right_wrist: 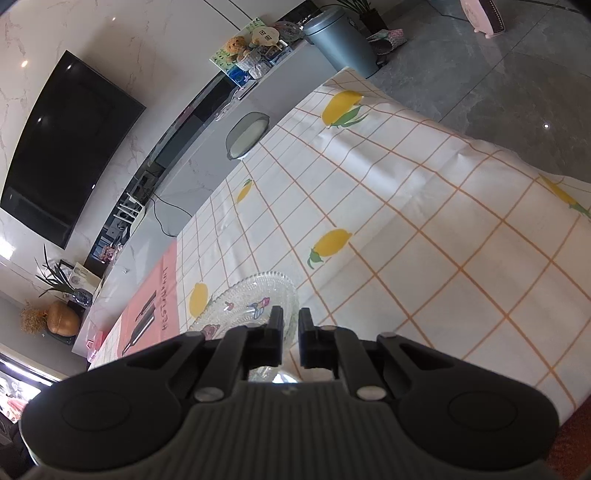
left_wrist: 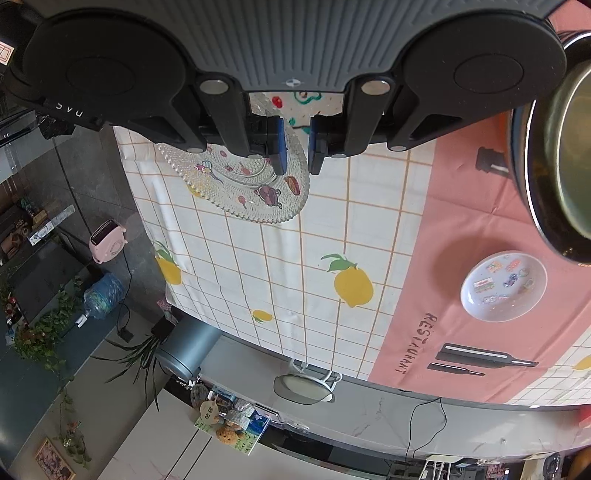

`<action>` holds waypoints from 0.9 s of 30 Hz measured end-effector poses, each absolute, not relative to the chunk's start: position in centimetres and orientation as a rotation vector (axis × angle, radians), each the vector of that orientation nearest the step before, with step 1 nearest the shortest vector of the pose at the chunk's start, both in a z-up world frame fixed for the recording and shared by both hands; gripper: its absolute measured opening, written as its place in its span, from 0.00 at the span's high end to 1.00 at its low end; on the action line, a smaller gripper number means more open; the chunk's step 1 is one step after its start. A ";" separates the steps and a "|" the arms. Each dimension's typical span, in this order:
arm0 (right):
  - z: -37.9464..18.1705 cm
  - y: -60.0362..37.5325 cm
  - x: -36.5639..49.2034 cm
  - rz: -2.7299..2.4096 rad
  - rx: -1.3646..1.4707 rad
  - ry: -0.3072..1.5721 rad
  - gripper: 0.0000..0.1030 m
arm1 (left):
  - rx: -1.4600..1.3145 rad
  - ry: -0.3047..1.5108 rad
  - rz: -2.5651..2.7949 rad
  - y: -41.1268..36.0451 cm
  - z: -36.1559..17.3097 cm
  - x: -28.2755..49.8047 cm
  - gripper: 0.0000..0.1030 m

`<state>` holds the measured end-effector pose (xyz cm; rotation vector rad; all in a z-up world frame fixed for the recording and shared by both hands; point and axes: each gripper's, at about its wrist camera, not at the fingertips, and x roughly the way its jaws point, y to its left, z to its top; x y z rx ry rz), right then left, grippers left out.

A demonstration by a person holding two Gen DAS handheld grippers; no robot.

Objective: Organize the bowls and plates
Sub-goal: 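Carry the glass plate with both tools and lower it onto the 'Fruity' plate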

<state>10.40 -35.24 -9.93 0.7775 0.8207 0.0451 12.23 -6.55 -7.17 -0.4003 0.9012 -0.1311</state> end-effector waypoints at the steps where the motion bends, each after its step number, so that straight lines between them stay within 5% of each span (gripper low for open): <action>1: -9.8 -35.1 9.9 0.047 0.774 0.823 0.94 | -0.402 0.905 -0.132 -6.4 -7.2 11.9 0.88; 27: -10.9 -30.6 4.3 0.075 0.680 0.918 0.94 | -0.392 0.973 -0.114 -2.4 -8.7 5.6 0.87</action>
